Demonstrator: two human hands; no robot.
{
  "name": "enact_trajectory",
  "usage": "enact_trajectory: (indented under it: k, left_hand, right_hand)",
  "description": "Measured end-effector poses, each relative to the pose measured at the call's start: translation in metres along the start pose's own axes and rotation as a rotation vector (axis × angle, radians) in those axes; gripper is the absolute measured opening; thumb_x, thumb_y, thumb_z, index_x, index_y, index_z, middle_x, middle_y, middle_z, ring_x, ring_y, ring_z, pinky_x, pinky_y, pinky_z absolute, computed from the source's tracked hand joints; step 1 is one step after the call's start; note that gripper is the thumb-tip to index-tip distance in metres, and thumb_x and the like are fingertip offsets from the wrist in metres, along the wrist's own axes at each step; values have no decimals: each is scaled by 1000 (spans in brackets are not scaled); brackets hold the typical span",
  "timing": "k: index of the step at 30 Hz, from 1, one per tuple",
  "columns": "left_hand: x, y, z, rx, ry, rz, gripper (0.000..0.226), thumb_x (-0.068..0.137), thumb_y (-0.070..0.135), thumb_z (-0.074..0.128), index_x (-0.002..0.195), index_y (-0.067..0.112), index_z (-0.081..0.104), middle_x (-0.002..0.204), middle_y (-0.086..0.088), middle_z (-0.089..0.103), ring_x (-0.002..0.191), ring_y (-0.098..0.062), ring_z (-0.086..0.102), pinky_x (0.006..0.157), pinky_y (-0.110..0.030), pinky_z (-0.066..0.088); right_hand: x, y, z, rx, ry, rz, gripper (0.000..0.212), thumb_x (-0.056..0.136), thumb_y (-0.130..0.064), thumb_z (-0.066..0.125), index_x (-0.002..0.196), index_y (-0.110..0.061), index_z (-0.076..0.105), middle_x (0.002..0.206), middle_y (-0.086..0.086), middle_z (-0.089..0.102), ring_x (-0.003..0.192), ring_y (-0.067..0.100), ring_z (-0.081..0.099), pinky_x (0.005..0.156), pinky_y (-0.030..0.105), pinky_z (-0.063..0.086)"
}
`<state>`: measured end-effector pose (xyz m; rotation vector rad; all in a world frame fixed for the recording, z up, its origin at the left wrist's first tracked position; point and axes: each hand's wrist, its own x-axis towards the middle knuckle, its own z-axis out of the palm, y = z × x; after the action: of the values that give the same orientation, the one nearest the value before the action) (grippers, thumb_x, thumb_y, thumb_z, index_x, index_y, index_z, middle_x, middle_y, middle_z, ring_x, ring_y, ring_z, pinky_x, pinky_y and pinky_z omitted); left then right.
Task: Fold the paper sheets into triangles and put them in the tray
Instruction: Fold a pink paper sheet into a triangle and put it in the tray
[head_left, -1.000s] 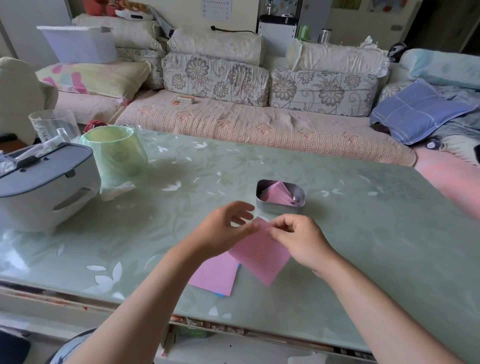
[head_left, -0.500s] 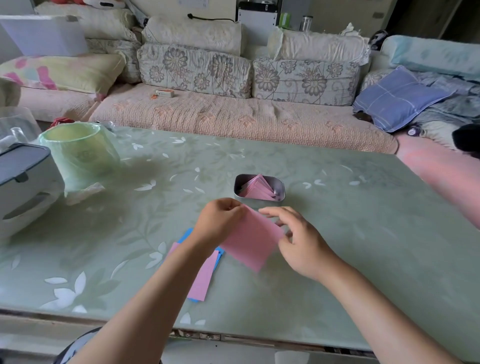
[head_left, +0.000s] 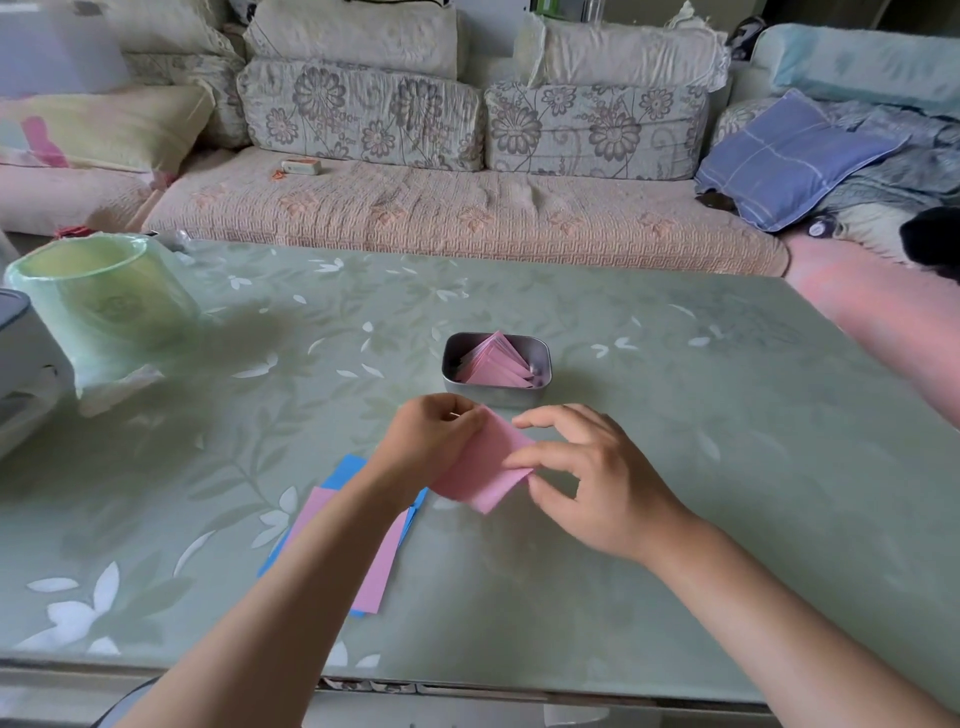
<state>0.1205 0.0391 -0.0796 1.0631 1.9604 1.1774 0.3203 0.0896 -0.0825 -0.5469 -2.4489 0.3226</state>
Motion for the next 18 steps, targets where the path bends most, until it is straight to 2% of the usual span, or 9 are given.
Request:
enact_trajectory:
  k: [4,6,8,10,12,13,15,18]
  left_hand:
    - [-2,1,0,-50,-28,29,16,89,35,66,76,29,72,65,15,67,50,3,57,43,-12,41]
    - [-5,2,0,-96,-60,37,17,89,36,66,75,29,74,64,15,67,50,1,56,44,-13,41]
    - [-7,3,0,-106,-88,56,18,90,36,66,77,31,76,68,12,68,58,-1,56,52,-14,44]
    - [-9,4,1,-112,-110,55,18,93,33,63,84,27,77,82,-1,72,71,-9,59,67,-24,52]
    - [-11,7,1,-182,-161,34,23,97,30,58,89,18,76,86,-14,70,72,-19,62,70,-32,56]
    - [-12,8,1,-240,-186,18,27,98,33,57,88,15,75,83,-14,68,69,-21,63,67,-31,56]
    - [-14,11,-1,-322,-240,3,32,96,42,58,86,17,75,80,-6,68,67,-19,63,59,-25,55]
    - [-15,8,1,-228,-273,87,17,86,42,73,91,26,77,86,4,75,72,-7,66,63,-20,52]
  right_hand:
    - [1,1,3,-9,4,33,13,84,-22,74,94,-28,81,115,-6,68,107,17,61,93,38,45]
    - [1,1,3,45,-18,133,8,84,-26,78,91,-30,81,117,-11,67,110,11,58,97,33,42]
    - [2,4,4,128,-23,272,3,85,-30,78,87,-30,80,120,-14,66,111,5,57,99,24,40]
    - [4,6,5,254,-31,448,5,86,-31,77,82,-31,79,116,-17,68,105,-3,60,92,14,42]
    - [6,8,5,400,-21,598,9,86,-29,76,78,-30,79,95,-16,74,82,-6,63,76,16,45]
    - [7,8,4,454,-9,652,10,86,-29,76,76,-30,79,83,-14,75,69,-4,60,67,18,44]
    - [8,7,2,521,10,724,13,85,-30,78,73,-35,77,67,-13,71,57,-2,53,56,13,40]
    - [9,7,0,566,26,766,14,82,-23,80,74,-34,78,68,-10,72,59,1,58,56,13,42]
